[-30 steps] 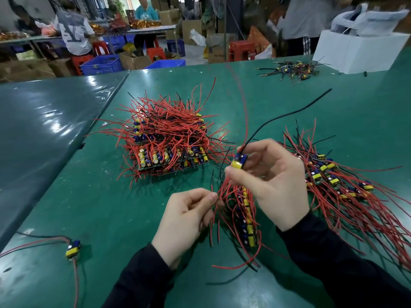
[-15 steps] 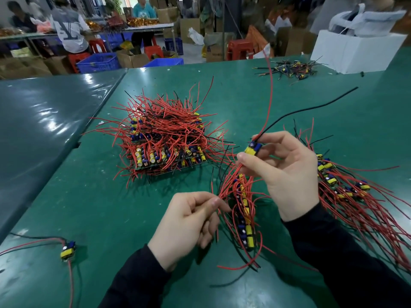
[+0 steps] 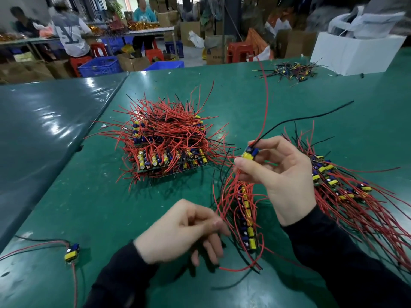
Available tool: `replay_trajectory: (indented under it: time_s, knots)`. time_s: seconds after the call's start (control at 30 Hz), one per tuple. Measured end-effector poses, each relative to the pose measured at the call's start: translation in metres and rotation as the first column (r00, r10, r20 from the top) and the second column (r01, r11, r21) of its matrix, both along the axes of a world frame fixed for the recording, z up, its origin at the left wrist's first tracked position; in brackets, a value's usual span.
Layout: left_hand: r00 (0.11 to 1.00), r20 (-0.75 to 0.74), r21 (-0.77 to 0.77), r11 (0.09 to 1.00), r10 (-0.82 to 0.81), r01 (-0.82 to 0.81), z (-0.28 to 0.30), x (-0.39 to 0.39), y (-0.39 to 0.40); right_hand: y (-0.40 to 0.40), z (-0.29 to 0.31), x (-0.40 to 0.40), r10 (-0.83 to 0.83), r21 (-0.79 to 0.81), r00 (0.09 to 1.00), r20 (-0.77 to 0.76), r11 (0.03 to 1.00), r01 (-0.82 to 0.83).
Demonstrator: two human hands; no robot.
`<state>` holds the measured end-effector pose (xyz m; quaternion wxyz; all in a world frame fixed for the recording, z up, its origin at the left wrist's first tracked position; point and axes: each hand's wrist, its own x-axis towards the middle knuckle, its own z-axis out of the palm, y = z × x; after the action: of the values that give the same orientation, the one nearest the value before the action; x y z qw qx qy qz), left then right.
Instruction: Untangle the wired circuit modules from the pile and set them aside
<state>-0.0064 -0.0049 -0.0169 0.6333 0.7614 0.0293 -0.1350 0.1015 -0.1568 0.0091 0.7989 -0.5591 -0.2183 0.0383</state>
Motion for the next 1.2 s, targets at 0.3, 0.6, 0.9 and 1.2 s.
replay_trajectory:
  time_s: [0.3, 0.6, 0.9, 1.2]
  knots:
    - [0.930, 0.193, -0.107, 0.949, 0.313, -0.297, 0.017, -0.004, 0.013, 0.004, 0.000, -0.007, 0.244, -0.183, 0.968, -0.064, 0.950, -0.252]
    - [0.867, 0.153, -0.253, 0.867, 0.474, -0.429, 0.002, 0.007, -0.029, 0.010, -0.015, -0.010, 0.170, -0.290, 0.985, 0.036, 0.945, -0.153]
    - [0.853, 0.124, -0.260, 0.847, 0.506, -0.465, -0.004, 0.009, -0.030, 0.009, -0.012, -0.012, 0.136, -0.238, 0.987, 0.083, 0.965, -0.113]
    - [0.837, 0.171, -0.194, 0.851, 0.519, -0.488, -0.012, 0.013, -0.029, 0.007, -0.011, -0.011, 0.063, -0.199, 0.995, 0.075, 0.979, -0.047]
